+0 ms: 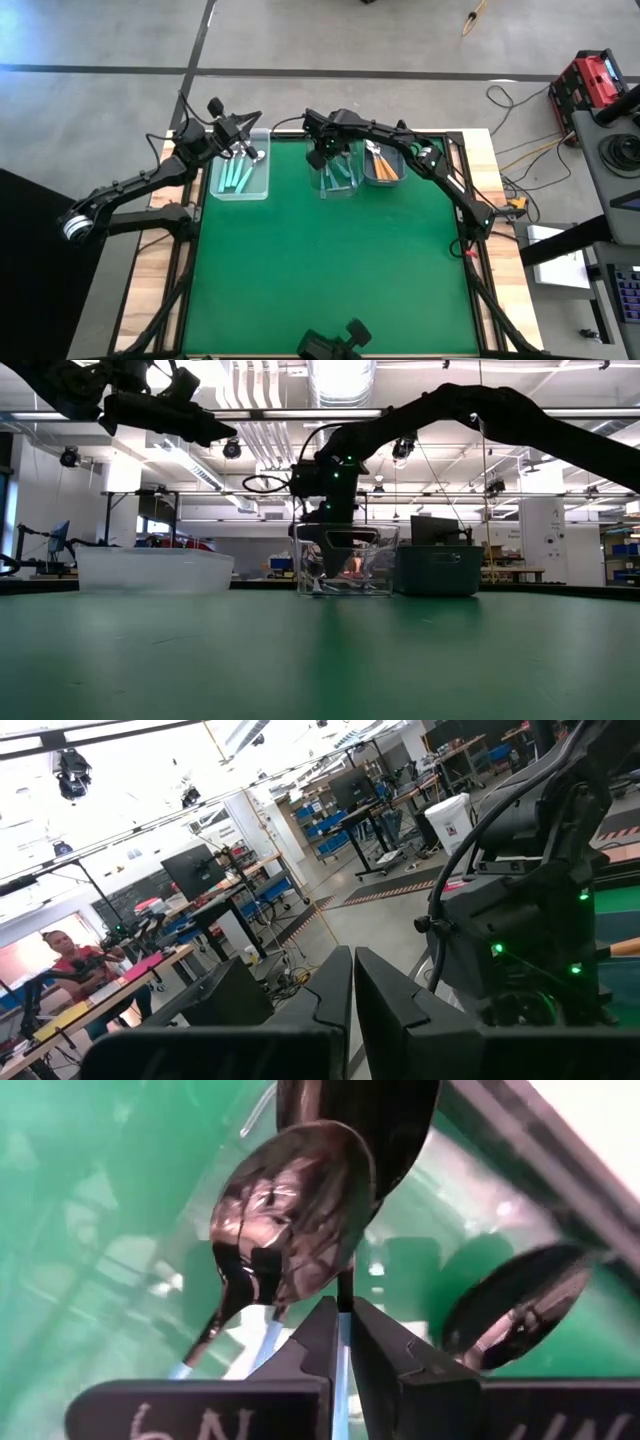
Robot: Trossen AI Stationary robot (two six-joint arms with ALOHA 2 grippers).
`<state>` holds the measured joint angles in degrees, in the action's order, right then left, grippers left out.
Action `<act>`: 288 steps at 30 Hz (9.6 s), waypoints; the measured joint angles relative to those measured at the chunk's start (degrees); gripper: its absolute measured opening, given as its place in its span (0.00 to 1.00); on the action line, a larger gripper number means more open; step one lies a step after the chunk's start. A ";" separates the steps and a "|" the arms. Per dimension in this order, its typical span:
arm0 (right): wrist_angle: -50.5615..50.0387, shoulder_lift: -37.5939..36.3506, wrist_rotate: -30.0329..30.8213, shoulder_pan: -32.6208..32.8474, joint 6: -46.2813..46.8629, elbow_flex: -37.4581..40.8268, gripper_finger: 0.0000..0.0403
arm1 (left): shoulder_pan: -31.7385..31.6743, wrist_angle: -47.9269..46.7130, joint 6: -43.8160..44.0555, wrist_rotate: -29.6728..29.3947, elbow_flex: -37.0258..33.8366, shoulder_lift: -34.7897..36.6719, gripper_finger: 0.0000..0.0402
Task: Sort silverware by color (type)
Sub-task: Adjust the blue spoons in the transparent bin, then adjust the transparent bin, then return to Home Position
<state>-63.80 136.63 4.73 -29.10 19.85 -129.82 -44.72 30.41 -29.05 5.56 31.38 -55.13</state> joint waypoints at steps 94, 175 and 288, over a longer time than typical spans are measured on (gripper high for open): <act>24.38 -49.59 1.99 17.64 3.59 70.66 0.02 | 34.64 3.67 30.26 0.27 0.70 -25.92 0.00; 73.83 -90.27 8.36 44.48 -15.41 102.95 0.02 | 60.34 -10.09 15.78 -14.09 -18.55 27.71 0.00; 66.30 -128.25 8.76 38.93 -22.42 129.20 0.02 | 57.93 -24.94 20.60 -34.97 -30.34 49.96 0.00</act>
<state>2.50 8.38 13.49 9.82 -2.57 -0.62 13.21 5.48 -8.45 -29.41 1.04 -5.17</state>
